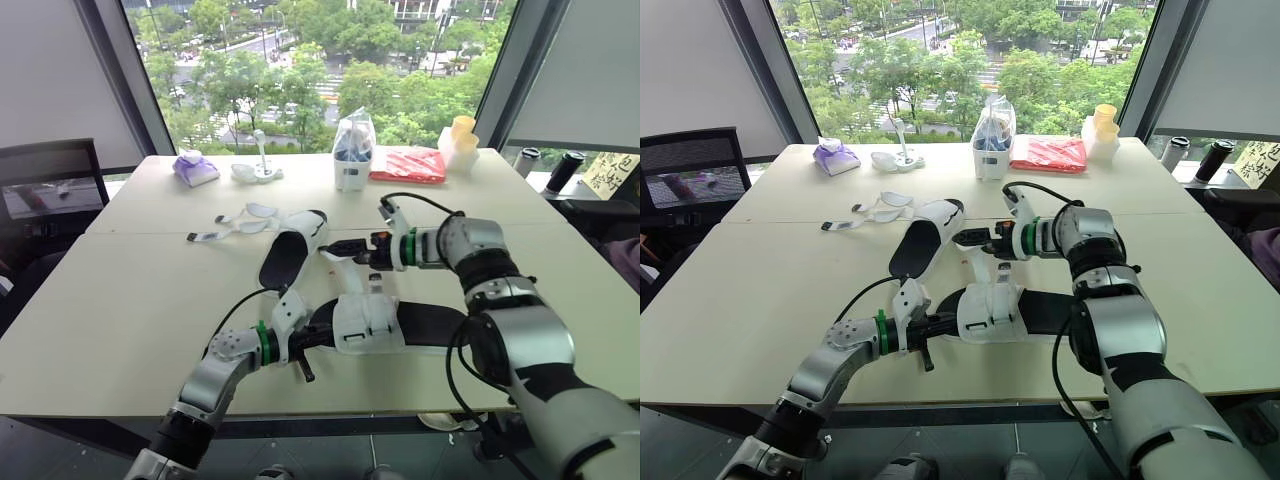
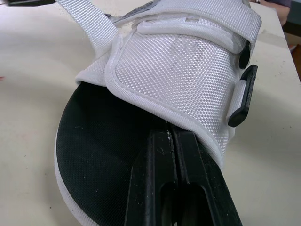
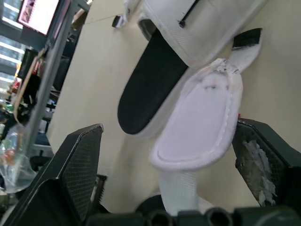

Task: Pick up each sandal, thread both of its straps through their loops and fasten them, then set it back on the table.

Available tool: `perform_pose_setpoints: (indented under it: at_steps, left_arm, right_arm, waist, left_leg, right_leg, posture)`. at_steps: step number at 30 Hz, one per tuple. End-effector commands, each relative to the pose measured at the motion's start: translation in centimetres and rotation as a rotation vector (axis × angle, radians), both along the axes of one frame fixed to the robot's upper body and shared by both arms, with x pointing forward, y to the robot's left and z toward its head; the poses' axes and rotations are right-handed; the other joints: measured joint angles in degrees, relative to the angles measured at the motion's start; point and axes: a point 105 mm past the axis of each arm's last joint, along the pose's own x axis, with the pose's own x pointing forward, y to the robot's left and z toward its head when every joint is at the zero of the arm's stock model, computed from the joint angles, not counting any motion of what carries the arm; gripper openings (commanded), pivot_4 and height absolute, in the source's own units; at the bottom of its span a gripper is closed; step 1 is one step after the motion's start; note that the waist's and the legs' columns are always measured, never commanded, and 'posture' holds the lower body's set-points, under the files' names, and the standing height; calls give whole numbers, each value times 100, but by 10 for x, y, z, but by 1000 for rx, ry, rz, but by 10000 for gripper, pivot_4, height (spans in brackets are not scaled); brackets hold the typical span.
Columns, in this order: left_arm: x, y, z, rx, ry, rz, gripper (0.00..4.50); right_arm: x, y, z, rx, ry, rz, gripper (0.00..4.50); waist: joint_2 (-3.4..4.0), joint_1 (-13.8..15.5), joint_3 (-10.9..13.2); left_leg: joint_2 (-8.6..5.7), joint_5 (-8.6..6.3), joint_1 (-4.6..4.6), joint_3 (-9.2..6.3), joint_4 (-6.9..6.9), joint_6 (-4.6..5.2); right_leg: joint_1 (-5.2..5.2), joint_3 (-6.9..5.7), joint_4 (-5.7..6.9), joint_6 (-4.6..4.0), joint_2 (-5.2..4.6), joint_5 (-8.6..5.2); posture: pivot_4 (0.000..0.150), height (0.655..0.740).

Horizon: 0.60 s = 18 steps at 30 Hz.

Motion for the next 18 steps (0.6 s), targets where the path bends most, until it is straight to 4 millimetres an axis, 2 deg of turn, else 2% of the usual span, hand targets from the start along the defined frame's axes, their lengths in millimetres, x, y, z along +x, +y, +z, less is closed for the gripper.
perform_pose_setpoints:
  at_steps: [1,6,7,9,13,15,16,18]
  left_arm:
    - [-1,8,-30,72,95,64,0]
    - [0,9,-29,66,95,82,0]
    - [0,9,-29,66,94,83,0]
    - [0,9,-29,67,91,84,0]
    - [0,10,-29,64,94,90,0]
    - [0,10,-29,63,94,93,0]
    - [0,10,-29,63,95,94,0]
    - [0,10,-29,63,94,96,0]
  right_arm:
    - [7,14,19,60,-40,-11,44564]
    - [10,25,15,68,-32,-30,44564]
    - [11,25,13,57,-36,-32,42321]
    - [14,23,10,30,-63,-51,35695]
    - [19,21,19,22,-136,-46,15794]
    - [19,21,29,17,-235,0,4644]
    - [18,21,33,19,-278,31,519]
    - [16,20,43,20,-413,82,519]
  waist:
    - [0,0,0]
    - [0,-5,0]
    - [0,-4,0]
    - [0,-5,0]
    - [0,-13,0]
    - [0,-15,0]
    - [0,-17,0]
    - [0,-21,0]
  left_leg:
    - [-2,0,0,0,0,0]
    - [-8,0,0,-1,0,0]
    - [-8,0,0,-1,0,0]
    - [-9,0,1,1,0,0]
    - [-11,0,1,1,0,0]
    - [-11,0,2,1,0,0]
    - [-12,0,2,2,1,0]
    - [-12,0,2,2,1,0]
  right_leg:
    - [1,0,0,0,0,0]
    - [0,0,0,0,0,0]
    - [0,0,1,0,0,0]
    - [0,0,3,0,2,0]
    - [-1,0,5,0,2,0]
    - [0,0,7,1,2,0]
    - [-1,0,8,1,3,0]
    - [-1,-1,9,1,4,0]
  posture:
    - [1500,7400]
    - [1500,7400]
    - [1500,7400]
    - [1500,7400]
    - [1500,7400]
    - [1500,7400]
    - [1500,7400]
    - [1500,7400]
